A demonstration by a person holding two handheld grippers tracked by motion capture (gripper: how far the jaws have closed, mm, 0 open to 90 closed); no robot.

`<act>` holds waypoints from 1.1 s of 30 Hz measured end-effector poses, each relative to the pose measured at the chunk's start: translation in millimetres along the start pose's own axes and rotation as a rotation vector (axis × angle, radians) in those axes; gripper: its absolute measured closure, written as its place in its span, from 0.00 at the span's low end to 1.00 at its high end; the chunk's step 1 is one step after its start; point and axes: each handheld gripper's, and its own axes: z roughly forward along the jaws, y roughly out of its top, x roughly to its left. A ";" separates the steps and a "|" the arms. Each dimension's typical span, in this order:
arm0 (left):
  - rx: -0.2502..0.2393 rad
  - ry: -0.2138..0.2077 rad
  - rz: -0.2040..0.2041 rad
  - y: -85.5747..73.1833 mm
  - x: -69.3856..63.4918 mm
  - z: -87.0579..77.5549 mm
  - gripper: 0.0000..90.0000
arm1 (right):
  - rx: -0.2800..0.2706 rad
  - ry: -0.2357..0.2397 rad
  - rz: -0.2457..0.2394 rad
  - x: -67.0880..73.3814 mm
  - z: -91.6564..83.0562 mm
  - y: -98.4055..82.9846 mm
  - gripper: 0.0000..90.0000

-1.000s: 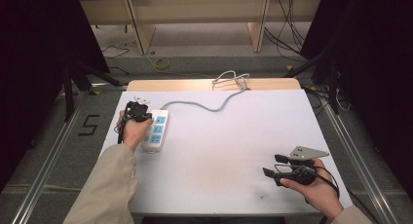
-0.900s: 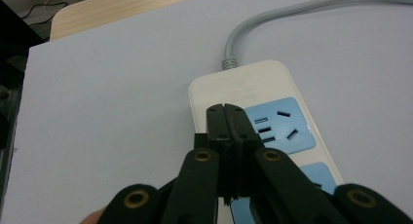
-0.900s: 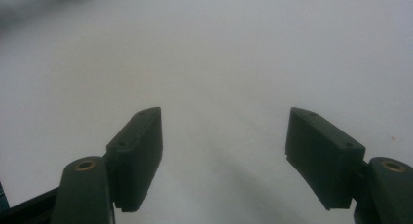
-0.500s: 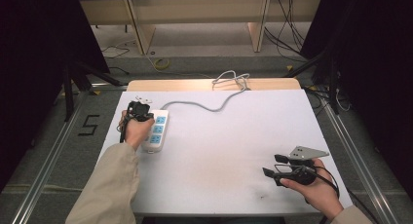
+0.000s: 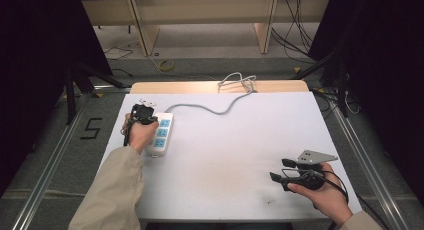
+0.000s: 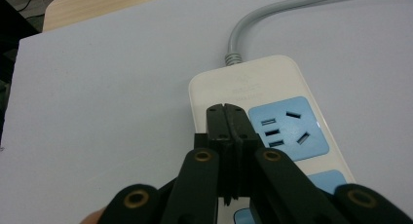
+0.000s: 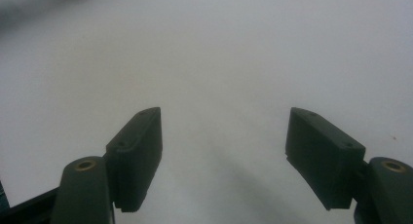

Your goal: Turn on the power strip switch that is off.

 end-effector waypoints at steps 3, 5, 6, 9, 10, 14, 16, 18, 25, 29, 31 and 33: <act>0.001 -0.003 0.002 0.1 -0.1 0.0 1.00 | -0.001 0.000 -0.001 0.1 0.1 0.1 0.33; 0.001 -0.003 0.002 0.2 -0.1 0.1 1.00 | 0.000 0.000 -0.001 0.3 0.3 0.1 0.33; 0.002 -0.003 0.004 0.2 -0.2 0.1 1.00 | 0.000 0.000 -0.001 0.3 0.3 0.1 0.33; 0.005 -0.001 0.009 0.4 -0.5 0.0 1.00 | 0.002 -0.001 0.001 0.0 0.5 -0.2 0.33; 0.008 -0.001 0.016 0.5 -0.6 -0.1 1.00 | 0.002 -0.001 0.003 0.0 0.3 -0.2 0.33; 0.015 -0.012 0.018 1.2 -1.9 -0.3 1.00 | 0.002 -0.001 0.001 0.0 0.4 -0.2 0.33; 0.014 -0.016 0.008 1.4 -1.3 -0.1 1.00 | 0.002 0.000 0.002 0.0 0.4 -0.2 0.33; 0.019 -0.023 -0.002 1.7 -0.1 -0.2 1.00 | 0.002 0.000 0.002 0.0 0.2 -0.3 0.33; 0.029 -0.014 0.007 2.8 -1.6 0.4 1.00 | 0.002 0.000 0.002 0.1 0.3 -0.3 0.33; 0.033 -0.006 0.027 3.3 -3.1 0.7 1.00 | 0.002 0.000 0.003 0.2 0.1 -0.3 0.33; 0.039 -0.001 0.036 4.0 -3.8 0.7 1.00 | 0.002 0.000 0.003 0.1 0.2 -0.4 0.33; 0.042 0.001 0.033 4.2 -4.2 1.0 1.00 | 0.002 0.000 0.002 0.1 0.2 -0.3 0.33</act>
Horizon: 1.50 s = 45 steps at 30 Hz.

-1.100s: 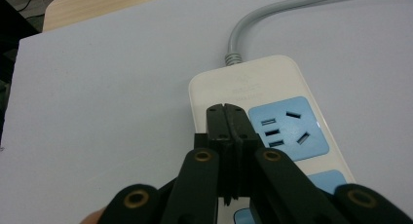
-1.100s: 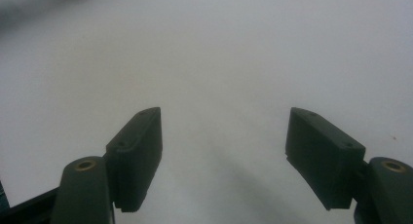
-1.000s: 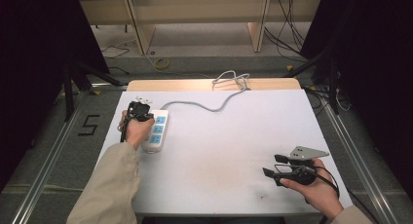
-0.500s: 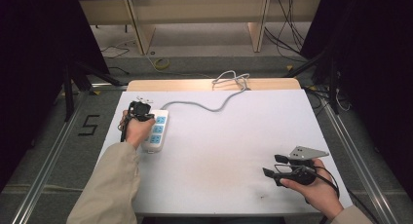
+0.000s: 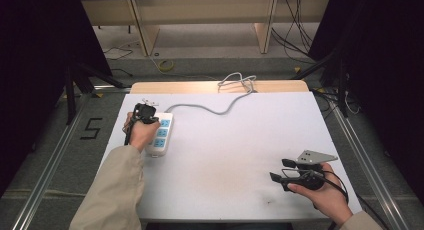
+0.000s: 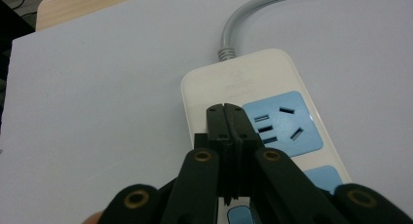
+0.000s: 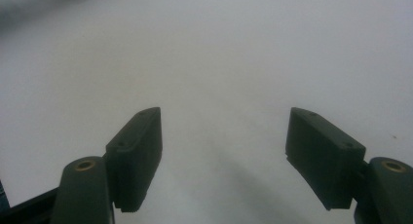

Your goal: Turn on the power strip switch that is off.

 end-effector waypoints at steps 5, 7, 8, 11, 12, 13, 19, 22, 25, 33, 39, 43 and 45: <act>0.005 -0.001 -0.017 0.2 0.6 -0.1 1.00 | 0.002 0.001 0.000 -0.1 -0.1 -0.3 0.33; 0.005 -0.006 -0.028 0.0 1.3 0.3 1.00 | 0.003 0.001 0.000 0.0 -0.1 -0.2 0.33; 0.007 -0.007 -0.027 0.1 1.4 0.3 1.00 | 0.004 0.001 0.000 0.1 -0.1 -0.2 0.33; 0.009 -0.006 -0.027 0.4 1.1 0.5 1.00 | 0.004 0.002 0.000 0.4 0.0 -0.2 0.33; 0.010 -0.006 -0.028 0.4 1.1 0.6 1.00 | 0.004 0.001 0.001 0.4 0.0 -0.2 0.33; 0.010 -0.006 -0.031 0.4 1.2 0.7 1.00 | 0.005 0.001 0.000 0.2 0.0 -0.3 0.33; 0.019 0.001 -0.022 1.5 0.0 1.1 1.00 | 0.004 0.001 0.001 0.6 0.0 -0.3 0.33; 0.027 0.009 -0.004 2.8 -1.5 1.5 1.00 | 0.005 -0.001 -0.001 0.5 0.0 -0.4 0.33; 0.035 0.010 -0.009 3.6 -1.2 1.5 1.00 | 0.005 -0.002 -0.002 0.5 -0.1 -0.4 0.33; 0.043 0.017 -0.010 4.7 -2.3 2.0 1.00 | 0.007 -0.005 -0.006 1.1 -0.5 -0.5 0.33; 0.046 0.014 -0.014 4.7 -1.7 2.0 1.00 | 0.007 -0.004 -0.007 1.1 -0.4 -0.4 0.33; 0.050 0.013 -0.020 5.2 -1.6 2.1 1.00 | 0.007 -0.004 -0.007 1.3 -0.4 -0.4 0.33; 0.051 0.016 -0.016 5.5 -2.0 2.3 1.00 | 0.007 -0.004 -0.007 1.3 -0.4 -0.4 0.33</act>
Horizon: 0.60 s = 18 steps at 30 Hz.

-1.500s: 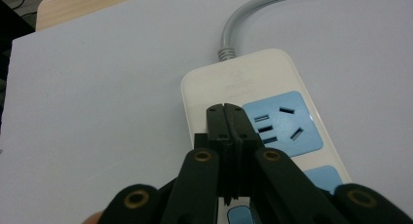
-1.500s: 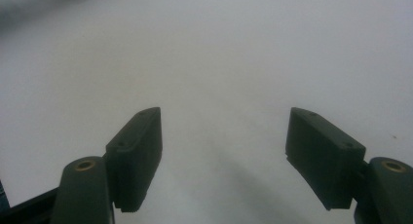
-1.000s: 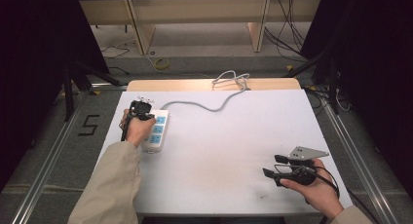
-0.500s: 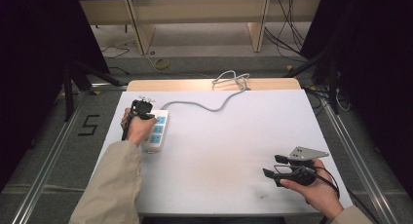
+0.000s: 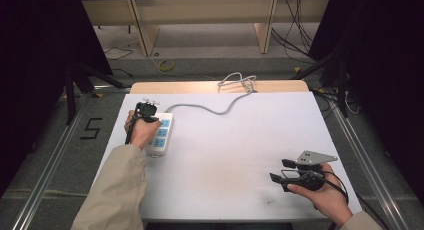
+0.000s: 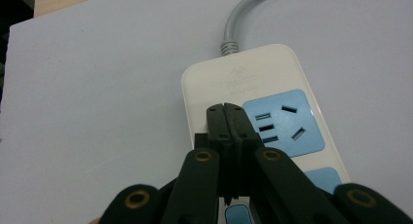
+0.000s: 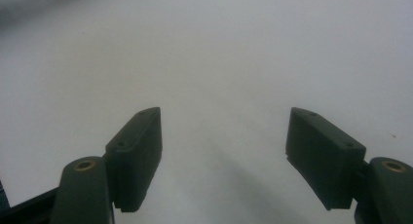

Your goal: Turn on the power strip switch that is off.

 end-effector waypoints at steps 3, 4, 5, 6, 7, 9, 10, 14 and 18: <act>0.004 0.005 0.007 0.2 -0.6 0.0 1.00 | 0.000 0.000 0.000 0.0 0.0 0.0 0.33; 0.006 0.007 0.012 0.2 -0.8 -0.1 1.00 | 0.000 0.000 0.000 0.0 0.0 0.0 0.33; 0.006 0.010 0.013 0.2 -1.2 0.0 1.00 | 0.000 0.000 -0.001 0.0 0.0 0.0 0.33; 0.007 0.010 0.011 0.3 -1.2 0.0 1.00 | 0.000 0.000 0.000 0.1 -0.1 0.0 0.33; 0.007 0.010 0.010 0.4 -1.2 0.0 1.00 | -0.001 0.000 0.000 0.1 -0.2 0.0 0.33; 0.009 0.010 0.009 0.4 -1.1 0.1 1.00 | 0.000 -0.001 -0.001 0.2 -0.2 0.1 0.33; 0.007 0.008 0.004 0.4 -1.0 0.3 1.00 | 0.000 -0.001 -0.001 0.2 -0.2 0.1 0.33; 0.015 0.005 -0.001 0.8 -0.6 0.6 1.00 | 0.000 -0.001 -0.002 0.2 -0.2 0.1 0.33; 0.019 0.003 -0.006 0.4 -0.8 0.4 1.00 | 0.000 0.000 -0.002 0.3 0.1 0.1 0.33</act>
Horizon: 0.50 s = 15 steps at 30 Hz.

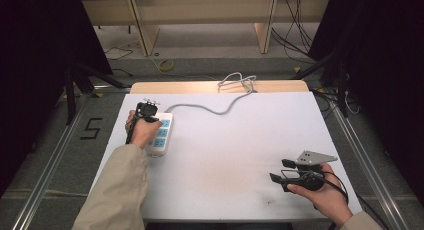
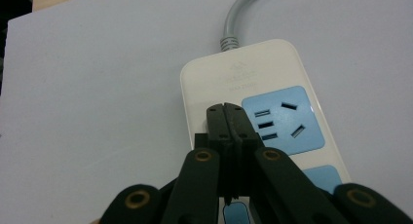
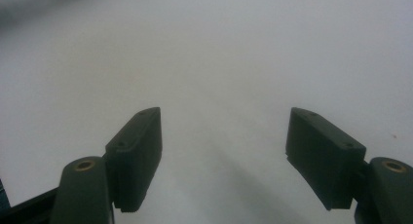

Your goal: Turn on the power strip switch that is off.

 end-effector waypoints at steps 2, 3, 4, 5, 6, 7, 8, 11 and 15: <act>0.001 -0.004 -0.002 -0.1 0.3 -0.2 1.00 | 0.001 0.001 0.000 0.2 0.1 0.1 0.33; 0.000 -0.003 -0.001 -0.2 0.3 -0.2 1.00 | 0.001 0.000 0.000 0.3 0.1 0.1 0.33; -0.001 -0.002 0.000 -0.4 0.1 -0.2 1.00 | -0.001 0.001 0.000 0.4 0.1 0.1 0.33; -0.002 0.000 0.003 -0.4 -0.3 -0.2 1.00 | -0.001 0.001 -0.001 0.4 0.0 0.1 0.33; -0.002 0.001 0.004 -0.4 -0.6 -0.2 1.00 | -0.001 0.000 -0.001 0.4 0.0 0.1 0.33; -0.002 0.001 0.004 -0.4 -0.4 -0.3 1.00 | 0.000 -0.001 0.000 0.4 -0.1 0.1 0.33; -0.002 0.000 0.004 -0.5 -0.2 -0.3 1.00 | 0.000 -0.001 0.000 0.3 -0.1 0.1 0.33; -0.005 -0.005 -0.001 -0.7 0.2 -0.3 1.00 | 0.000 0.000 0.000 0.1 -0.1 0.1 0.33; -0.007 -0.007 0.003 -0.7 0.4 -0.4 1.00 | 0.000 0.000 0.000 0.3 -0.2 0.2 0.33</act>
